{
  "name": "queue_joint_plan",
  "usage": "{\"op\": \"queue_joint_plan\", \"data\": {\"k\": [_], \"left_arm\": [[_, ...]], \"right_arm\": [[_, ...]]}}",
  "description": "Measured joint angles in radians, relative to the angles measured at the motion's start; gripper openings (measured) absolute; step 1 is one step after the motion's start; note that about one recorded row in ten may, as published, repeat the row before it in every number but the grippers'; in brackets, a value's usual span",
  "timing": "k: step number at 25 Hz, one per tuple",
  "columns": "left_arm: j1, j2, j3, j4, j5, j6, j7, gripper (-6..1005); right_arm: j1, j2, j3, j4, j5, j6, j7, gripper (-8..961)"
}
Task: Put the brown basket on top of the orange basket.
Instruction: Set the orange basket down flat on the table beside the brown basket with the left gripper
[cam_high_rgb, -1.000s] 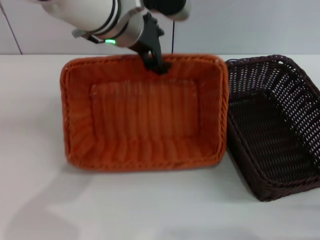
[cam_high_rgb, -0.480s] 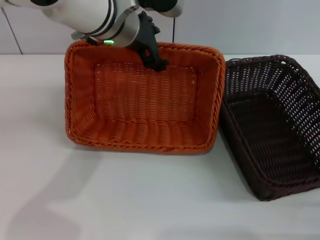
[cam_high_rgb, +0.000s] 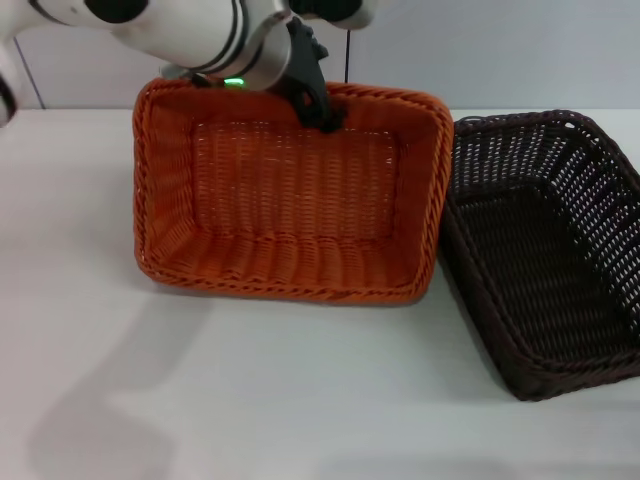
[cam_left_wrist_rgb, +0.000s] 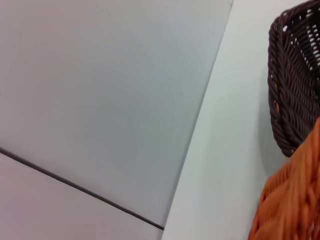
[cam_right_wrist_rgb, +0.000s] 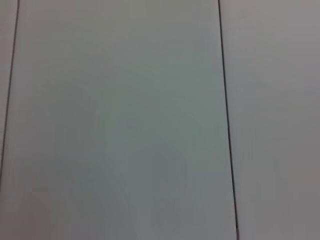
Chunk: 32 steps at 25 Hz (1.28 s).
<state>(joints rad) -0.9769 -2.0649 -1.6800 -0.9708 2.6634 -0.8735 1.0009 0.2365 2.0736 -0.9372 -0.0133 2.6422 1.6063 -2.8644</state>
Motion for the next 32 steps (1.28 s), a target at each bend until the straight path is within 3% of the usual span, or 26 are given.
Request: {"op": "queue_joint_plan", "data": {"k": [5,8,16,18,21,32], "left_arm": [[-0.049,-0.004,0.01,0.12,-0.006,0.072,0.009,776],[-0.049,-0.004,0.025,0.117,-0.008,0.069,0.007,776],[0.056,0.004,0.017,-0.088,0.01,-0.015,0.0,775],[0.056,0.004,0.017,-0.088,0.01,-0.015,0.0,775],[0.106,0.003,0.019,-0.214,0.064,-0.065,-0.022,775],[0.125,0.002,0.016,-0.279,0.073,-0.081,-0.023,774]], "right_arm": [[0.001,0.001,0.0,-0.001,-0.004,-0.009,0.0,762],[-0.001,0.002,-0.001,-0.001,-0.006,-0.009,0.0,762],[-0.004,0.002,-0.002,0.005,-0.017,-0.019,0.001,762],[-0.001,0.002,-0.002,0.003,-0.022,-0.024,0.0,762],[0.004,0.002,-0.002,0.001,-0.028,-0.025,0.0,762],[0.017,0.004,-0.002,0.001,-0.032,-0.036,0.001,761]]}}
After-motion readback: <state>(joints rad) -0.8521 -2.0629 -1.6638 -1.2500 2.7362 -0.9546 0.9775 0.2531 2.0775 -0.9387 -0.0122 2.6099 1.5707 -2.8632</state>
